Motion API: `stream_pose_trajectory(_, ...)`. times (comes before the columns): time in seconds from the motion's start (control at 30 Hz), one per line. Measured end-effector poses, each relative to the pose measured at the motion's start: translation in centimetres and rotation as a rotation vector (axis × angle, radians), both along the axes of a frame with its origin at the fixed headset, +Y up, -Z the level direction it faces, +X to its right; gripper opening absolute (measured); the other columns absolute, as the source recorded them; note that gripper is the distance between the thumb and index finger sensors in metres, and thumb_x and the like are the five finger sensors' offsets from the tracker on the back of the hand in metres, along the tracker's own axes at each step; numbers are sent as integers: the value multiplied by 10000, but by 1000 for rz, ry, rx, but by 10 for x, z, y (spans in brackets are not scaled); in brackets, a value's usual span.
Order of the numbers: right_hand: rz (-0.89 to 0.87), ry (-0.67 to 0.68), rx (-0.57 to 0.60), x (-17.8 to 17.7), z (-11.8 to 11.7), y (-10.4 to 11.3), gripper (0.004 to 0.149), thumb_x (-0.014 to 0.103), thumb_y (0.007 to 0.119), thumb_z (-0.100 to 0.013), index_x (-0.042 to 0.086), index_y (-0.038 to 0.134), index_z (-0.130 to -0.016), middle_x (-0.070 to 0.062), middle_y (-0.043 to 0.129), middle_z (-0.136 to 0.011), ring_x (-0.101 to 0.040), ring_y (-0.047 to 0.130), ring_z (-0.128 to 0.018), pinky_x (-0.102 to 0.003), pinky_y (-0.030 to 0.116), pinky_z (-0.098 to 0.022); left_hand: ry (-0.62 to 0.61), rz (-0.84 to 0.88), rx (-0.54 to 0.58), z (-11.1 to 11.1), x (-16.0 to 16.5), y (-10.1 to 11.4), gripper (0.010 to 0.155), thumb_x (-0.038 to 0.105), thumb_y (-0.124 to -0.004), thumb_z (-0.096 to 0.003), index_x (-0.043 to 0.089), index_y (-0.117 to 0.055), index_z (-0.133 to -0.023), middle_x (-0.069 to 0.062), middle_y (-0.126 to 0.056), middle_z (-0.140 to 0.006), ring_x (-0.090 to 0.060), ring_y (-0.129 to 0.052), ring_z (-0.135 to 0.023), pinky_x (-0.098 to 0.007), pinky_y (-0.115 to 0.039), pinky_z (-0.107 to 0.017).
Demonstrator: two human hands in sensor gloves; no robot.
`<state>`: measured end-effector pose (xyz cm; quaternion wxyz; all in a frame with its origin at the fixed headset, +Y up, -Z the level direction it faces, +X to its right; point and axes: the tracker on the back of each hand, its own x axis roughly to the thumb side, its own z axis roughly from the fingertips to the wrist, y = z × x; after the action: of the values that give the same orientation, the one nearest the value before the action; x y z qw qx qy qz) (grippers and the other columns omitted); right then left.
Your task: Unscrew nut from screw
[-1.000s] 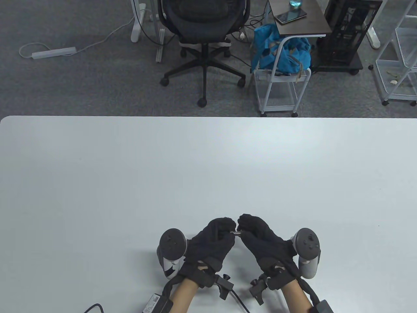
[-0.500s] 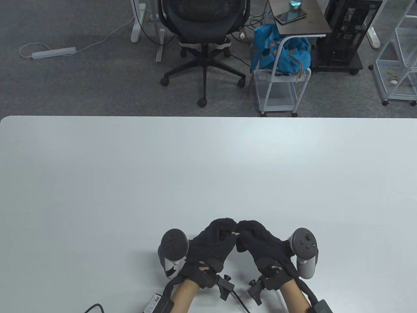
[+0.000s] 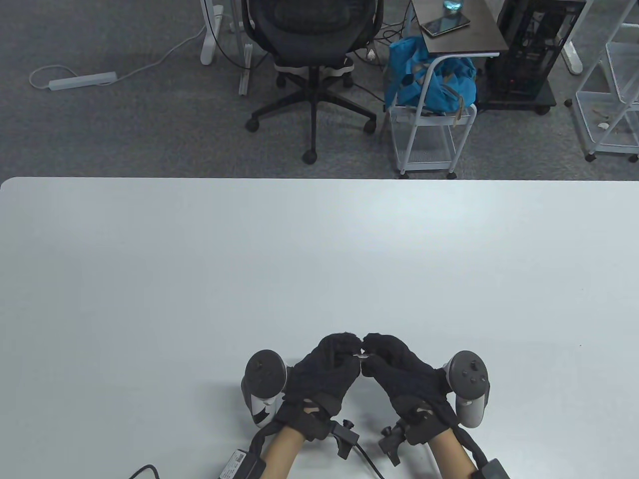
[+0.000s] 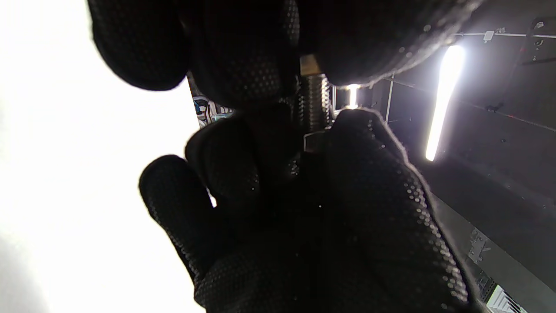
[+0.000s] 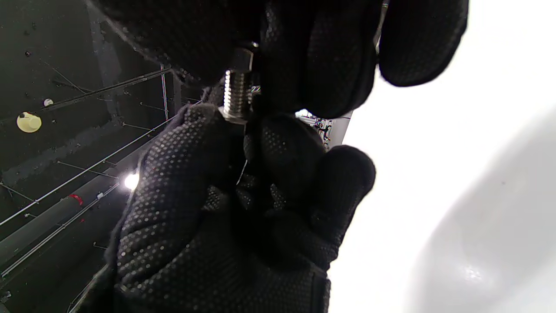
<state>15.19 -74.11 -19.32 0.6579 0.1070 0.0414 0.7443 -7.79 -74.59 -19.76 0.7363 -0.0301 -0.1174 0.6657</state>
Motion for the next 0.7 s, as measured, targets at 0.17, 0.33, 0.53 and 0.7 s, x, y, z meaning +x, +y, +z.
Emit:
stream_pose_trajectory(0.17,4,-8,10,0,0,1,528,375,791,-540,130,692,-997,-110,863,-806,-348,913,-646,-603,752,-566,-2,3,-7,0,0,0,475,380,-843,-475,246,-776,-926,-126,-889,-842,-228,-982,-541,-543,-837,-521)
stream_pose_trajectory(0.33,-1,12,20,0,-1,1,501,345,801,-540,193,690,-1004,-130,820,-862,-374,877,-702,-619,727,-586,1,7,-17,0,0,0,477,386,-842,-473,245,-778,-924,-128,-897,-830,-225,-986,-531,-541,-842,-512)
stream_pose_trajectory(0.53,-5,29,-45,1,-1,-6,671,481,735,-560,121,558,-1098,-180,766,-931,-421,837,-743,-650,694,-581,6,18,-12,-1,-1,0,474,377,-846,-473,249,-777,-924,-128,-889,-842,-230,-981,-542,-544,-835,-521)
stream_pose_trajectory(0.7,-17,-18,-130,5,-2,-15,665,557,647,-570,10,756,-931,-164,965,-654,-399,975,-478,-629,780,-452,-5,11,4,-1,0,1,472,367,-852,-473,252,-778,-925,-131,-883,-854,-236,-980,-554,-549,-831,-528)
